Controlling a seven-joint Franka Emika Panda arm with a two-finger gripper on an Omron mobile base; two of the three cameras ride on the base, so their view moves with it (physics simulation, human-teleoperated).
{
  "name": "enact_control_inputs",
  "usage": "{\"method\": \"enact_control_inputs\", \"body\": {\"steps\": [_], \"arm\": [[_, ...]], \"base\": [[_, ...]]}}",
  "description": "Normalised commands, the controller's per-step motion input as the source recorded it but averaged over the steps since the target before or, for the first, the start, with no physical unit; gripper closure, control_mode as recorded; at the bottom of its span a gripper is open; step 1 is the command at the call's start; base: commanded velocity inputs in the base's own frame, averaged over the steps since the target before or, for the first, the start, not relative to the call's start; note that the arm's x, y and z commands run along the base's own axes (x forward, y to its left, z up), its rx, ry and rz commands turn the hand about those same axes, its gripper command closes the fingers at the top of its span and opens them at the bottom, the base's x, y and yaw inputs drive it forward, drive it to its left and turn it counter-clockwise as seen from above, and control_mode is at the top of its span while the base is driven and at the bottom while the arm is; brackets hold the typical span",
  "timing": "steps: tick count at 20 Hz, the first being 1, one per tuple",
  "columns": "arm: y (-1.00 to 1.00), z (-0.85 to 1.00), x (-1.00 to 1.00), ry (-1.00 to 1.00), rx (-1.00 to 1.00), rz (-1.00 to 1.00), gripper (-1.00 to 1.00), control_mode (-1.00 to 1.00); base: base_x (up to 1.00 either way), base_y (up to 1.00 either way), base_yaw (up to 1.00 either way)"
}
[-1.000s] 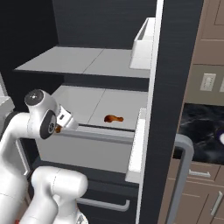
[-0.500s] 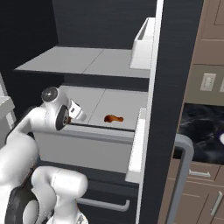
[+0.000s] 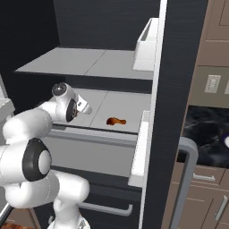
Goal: Place the chicken drumstick on the counter behind the older chicken drumstick on the same shelf of the fridge to maintain FIFO order. Close the fridge door when finished.
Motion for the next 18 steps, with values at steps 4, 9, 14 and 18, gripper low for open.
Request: {"method": "enact_control_inputs", "body": {"steps": [4, 9, 14, 18], "arm": [[0.03, -0.10, 0.65, -0.01, 0.00, 0.00, 1.00, -1.00], [0.00, -0.25, 0.51, -0.04, -0.02, 0.00, 1.00, -1.00], [0.00, -0.30, 0.48, -0.03, -0.03, 0.00, 1.00, -1.00], [0.00, -0.21, 0.56, -0.02, -0.01, 0.00, 1.00, -1.00]], "base": [[0.00, 0.00, 0.00], [0.00, 0.00, 0.00], [0.00, 0.00, 0.00], [0.00, 0.00, 0.00]]}}
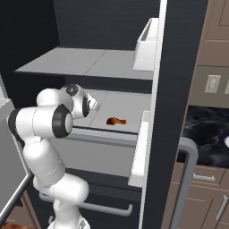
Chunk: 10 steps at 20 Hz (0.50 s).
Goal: Place the chicken drumstick on the counter behind the older chicken drumstick on the same shelf of the fridge to maintain FIFO order. Close the fridge door when finished.
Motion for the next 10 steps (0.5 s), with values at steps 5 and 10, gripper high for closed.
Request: {"method": "enact_control_inputs", "body": {"steps": [5, 10], "arm": [[0.01, -0.19, 0.48, -0.01, 0.00, 0.00, 1.00, -1.00], [0.00, -0.28, 0.44, 0.00, 0.00, 0.00, 1.00, -1.00]], "base": [[0.00, 0.00, 0.00], [0.00, 0.00, 0.00]]}}
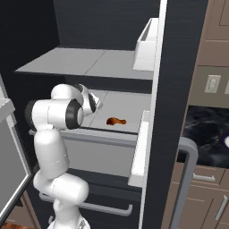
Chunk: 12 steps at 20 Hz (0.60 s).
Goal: Place the chicken drumstick on the counter behind the older chicken drumstick on the same shelf of the fridge to maintain FIFO order. Close the fridge door when finished.
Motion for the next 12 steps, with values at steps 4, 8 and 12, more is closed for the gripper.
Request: {"method": "enact_control_inputs", "body": {"steps": [4, 8, 12], "arm": [[0.02, -0.24, 0.50, 0.00, 0.00, 0.00, 1.00, -1.00], [0.03, -0.28, 0.51, 0.00, 0.00, 0.00, 1.00, -1.00], [0.05, -0.50, 0.14, 0.00, -0.05, 0.00, -1.00, -1.00]], "base": [[0.00, 0.00, 0.00], [0.00, 0.00, 0.00], [0.00, 0.00, 0.00]]}}
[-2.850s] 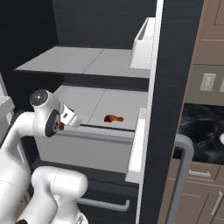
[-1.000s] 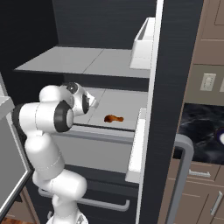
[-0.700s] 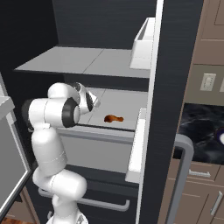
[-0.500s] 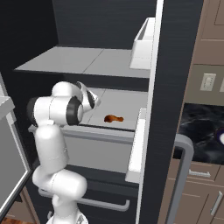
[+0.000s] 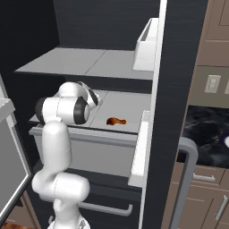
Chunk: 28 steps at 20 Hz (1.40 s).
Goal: Place the chicken drumstick on the counter behind the older chicken drumstick on the same shelf of the fridge to maintain FIFO order. Close the fridge door when finished.
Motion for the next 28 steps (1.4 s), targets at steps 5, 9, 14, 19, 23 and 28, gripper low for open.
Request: {"method": "enact_control_inputs", "body": {"steps": [5, 9, 14, 19, 23, 28], "arm": [[0.04, -0.39, 0.00, -0.01, -0.02, 0.00, -1.00, -1.00], [0.01, -0.10, -0.07, -0.02, 0.00, 0.00, -1.00, -1.00], [0.06, 0.08, -0.44, -0.01, 0.00, 0.00, -1.00, -1.00], [0.04, 0.33, -0.83, -0.07, 0.00, 0.00, -1.00, -1.00], [0.08, 0.48, -0.98, -0.02, 0.00, 0.00, -1.00, -1.00], [0.11, 0.50, -1.00, 0.00, 0.00, 0.00, -1.00, -1.00]], "base": [[0.00, 0.00, 0.00], [0.00, 0.00, 0.00], [0.00, 0.00, 0.00], [0.00, 0.00, 0.00], [0.00, 0.00, 0.00], [0.00, 0.00, 0.00]]}}
